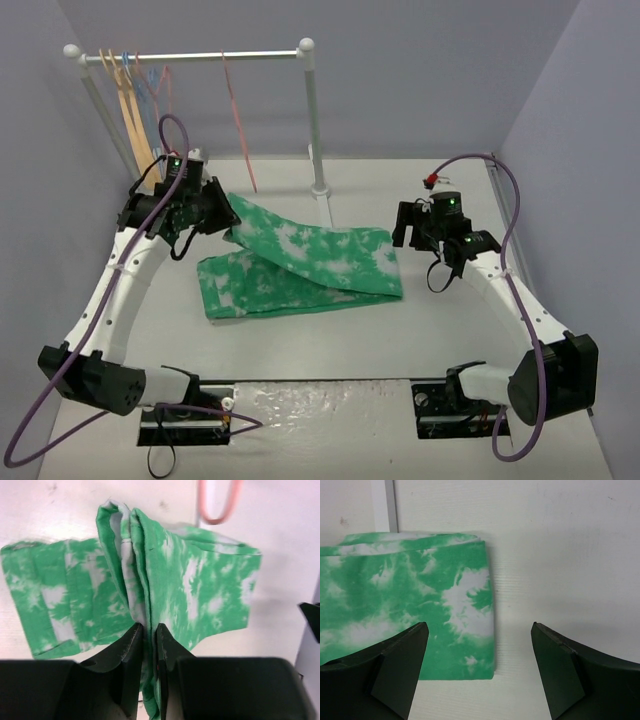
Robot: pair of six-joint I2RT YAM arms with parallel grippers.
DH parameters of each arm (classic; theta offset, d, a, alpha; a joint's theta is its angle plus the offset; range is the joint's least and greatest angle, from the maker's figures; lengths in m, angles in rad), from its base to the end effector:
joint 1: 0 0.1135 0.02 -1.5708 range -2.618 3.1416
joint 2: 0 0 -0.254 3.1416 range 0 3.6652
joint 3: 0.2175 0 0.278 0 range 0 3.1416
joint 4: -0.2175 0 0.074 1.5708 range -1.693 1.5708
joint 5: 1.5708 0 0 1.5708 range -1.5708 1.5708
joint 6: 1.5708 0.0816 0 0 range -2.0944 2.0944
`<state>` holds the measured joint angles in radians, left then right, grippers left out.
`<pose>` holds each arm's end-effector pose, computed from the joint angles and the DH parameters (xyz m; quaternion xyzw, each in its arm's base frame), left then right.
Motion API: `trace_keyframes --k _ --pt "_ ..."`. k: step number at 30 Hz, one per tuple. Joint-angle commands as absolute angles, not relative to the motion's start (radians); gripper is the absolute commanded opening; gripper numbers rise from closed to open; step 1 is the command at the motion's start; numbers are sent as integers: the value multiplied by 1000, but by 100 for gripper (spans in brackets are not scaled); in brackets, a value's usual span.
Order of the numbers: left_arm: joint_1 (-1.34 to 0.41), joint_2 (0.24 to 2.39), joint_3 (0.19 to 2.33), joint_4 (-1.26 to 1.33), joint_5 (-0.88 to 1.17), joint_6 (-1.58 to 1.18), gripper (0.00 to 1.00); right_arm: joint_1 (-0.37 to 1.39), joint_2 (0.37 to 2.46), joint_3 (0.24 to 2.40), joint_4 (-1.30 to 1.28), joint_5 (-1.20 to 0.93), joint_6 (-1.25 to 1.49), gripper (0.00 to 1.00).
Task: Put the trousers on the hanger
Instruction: Fold the trousers at the center of the board.
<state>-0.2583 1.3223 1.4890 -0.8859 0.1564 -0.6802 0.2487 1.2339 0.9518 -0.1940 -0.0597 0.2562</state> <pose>0.3173 -0.0970 0.3620 -0.1586 0.8946 -0.2497 0.3351 0.3396 0.0913 0.2640 -0.0123 0.8536 0.1546 0.4973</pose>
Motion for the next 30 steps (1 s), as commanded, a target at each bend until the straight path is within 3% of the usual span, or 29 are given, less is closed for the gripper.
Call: trace_keyframes --k 1,5,12,23,30 --pt "-278 1266 1610 -913 153 -726 0 241 1234 996 -179 -47 246 81" --pt "-277 1216 1597 -952 70 -718 0 241 1241 997 -179 -55 245 81" --pt "-266 1148 1339 -891 13 -738 0 239 1252 989 -178 -64 242 81" --pt "-221 1239 1023 -661 -75 -668 0 241 1258 971 -173 -88 239 81" --pt "-186 1223 1026 -621 -54 -608 0 242 1252 960 -172 -87 239 81"
